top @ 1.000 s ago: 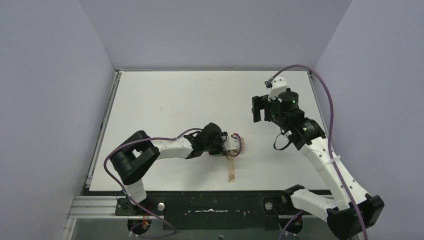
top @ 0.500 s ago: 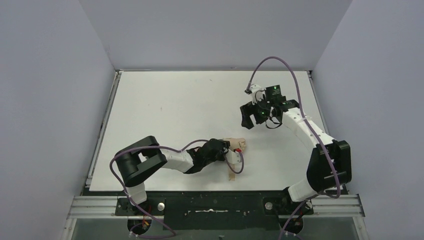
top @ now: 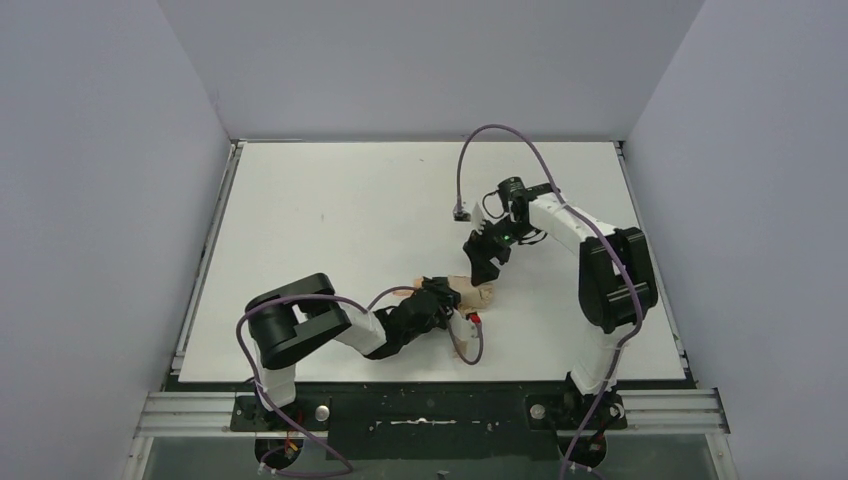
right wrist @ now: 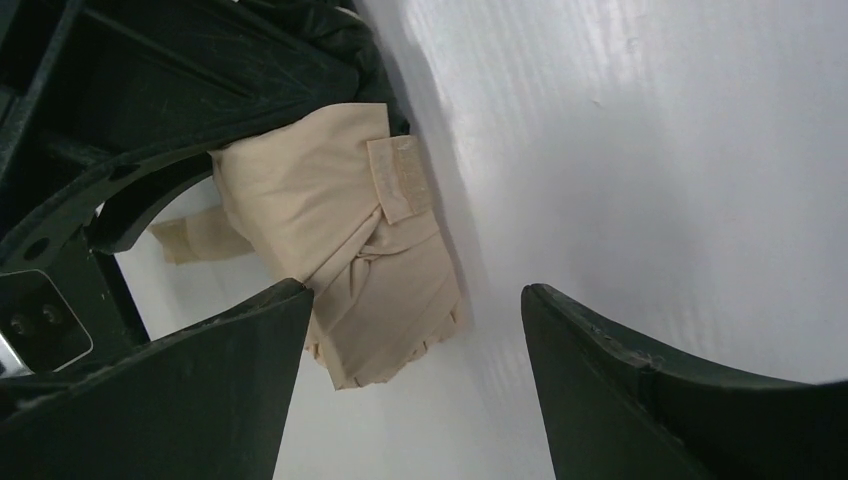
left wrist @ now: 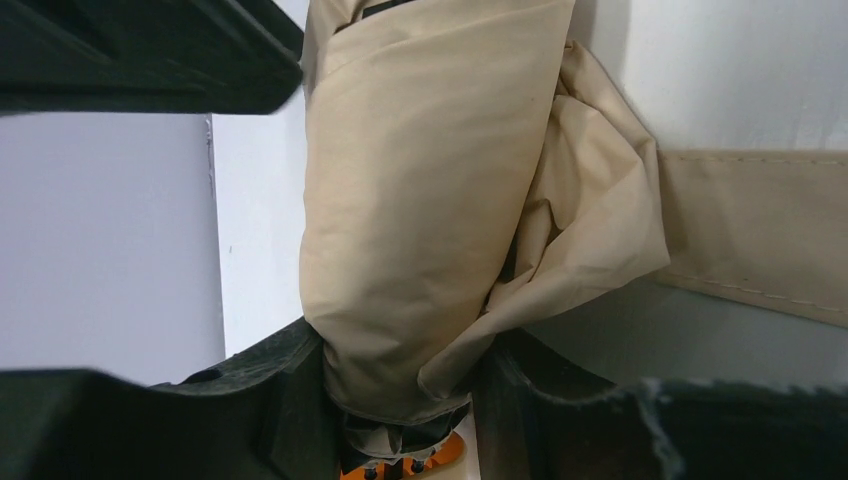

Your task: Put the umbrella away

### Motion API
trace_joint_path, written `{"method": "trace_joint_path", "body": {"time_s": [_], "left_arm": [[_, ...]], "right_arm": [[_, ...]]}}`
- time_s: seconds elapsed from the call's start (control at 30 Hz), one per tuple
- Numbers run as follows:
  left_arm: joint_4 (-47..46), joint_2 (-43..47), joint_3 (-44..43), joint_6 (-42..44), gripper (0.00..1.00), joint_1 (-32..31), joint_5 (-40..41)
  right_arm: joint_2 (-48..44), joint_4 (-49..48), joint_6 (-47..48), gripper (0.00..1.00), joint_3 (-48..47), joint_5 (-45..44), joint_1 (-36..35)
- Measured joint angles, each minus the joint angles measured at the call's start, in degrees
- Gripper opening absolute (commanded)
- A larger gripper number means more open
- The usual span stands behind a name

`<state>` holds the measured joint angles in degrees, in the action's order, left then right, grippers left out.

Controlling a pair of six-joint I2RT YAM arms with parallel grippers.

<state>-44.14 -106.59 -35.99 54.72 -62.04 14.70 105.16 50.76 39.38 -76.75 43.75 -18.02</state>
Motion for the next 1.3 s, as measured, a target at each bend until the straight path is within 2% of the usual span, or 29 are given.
{"method": "trace_joint_path", "body": {"time_s": [0.3, 0.4, 0.7, 0.9, 1.0, 1.07, 1.23, 1.3], "left_arm": [[-3.89, -1.92, 0.39, 3.85, 0.0, -0.83, 1.01], [-4.24, -2.1, 0.44, 4.26, 0.0, -0.87, 1.14], [-5.2, -2.51, 0.61, 4.66, 0.0, -1.03, 1.68], [-5.95, -2.8, 0.63, 4.48, 0.0, -1.27, 2.56], [-6.21, -2.75, 0.72, 4.09, 0.34, -1.31, 2.84], [-6.14, -2.45, 0.92, 3.74, 0.5, -1.31, 2.93], [-4.31, 1.4, 2.56, 0.61, 0.61, -1.31, 4.7], [-2.67, 3.98, 3.61, -0.74, 0.63, -1.46, 5.29]], "right_arm": [[3.8, 4.17, 5.55, 0.81, -0.35, 2.08, -1.16], [3.87, 4.46, 5.97, 0.78, -0.35, 2.1, -1.14], [6.05, 5.79, 4.83, 0.57, -0.35, 2.14, -1.73], [6.6, 4.44, 2.64, 0.34, 0.07, 0.85, -2.43], [6.05, 2.99, 0.37, 0.29, 1.01, -0.35, -2.97], [4.87, 1.36, -1.16, 0.27, 2.27, -1.18, -3.43], [2.03, -3.69, -6.14, 0.26, 6.21, -3.56, -4.94], [0.79, -5.53, -7.67, 0.25, 7.58, -4.68, -5.31]]}}
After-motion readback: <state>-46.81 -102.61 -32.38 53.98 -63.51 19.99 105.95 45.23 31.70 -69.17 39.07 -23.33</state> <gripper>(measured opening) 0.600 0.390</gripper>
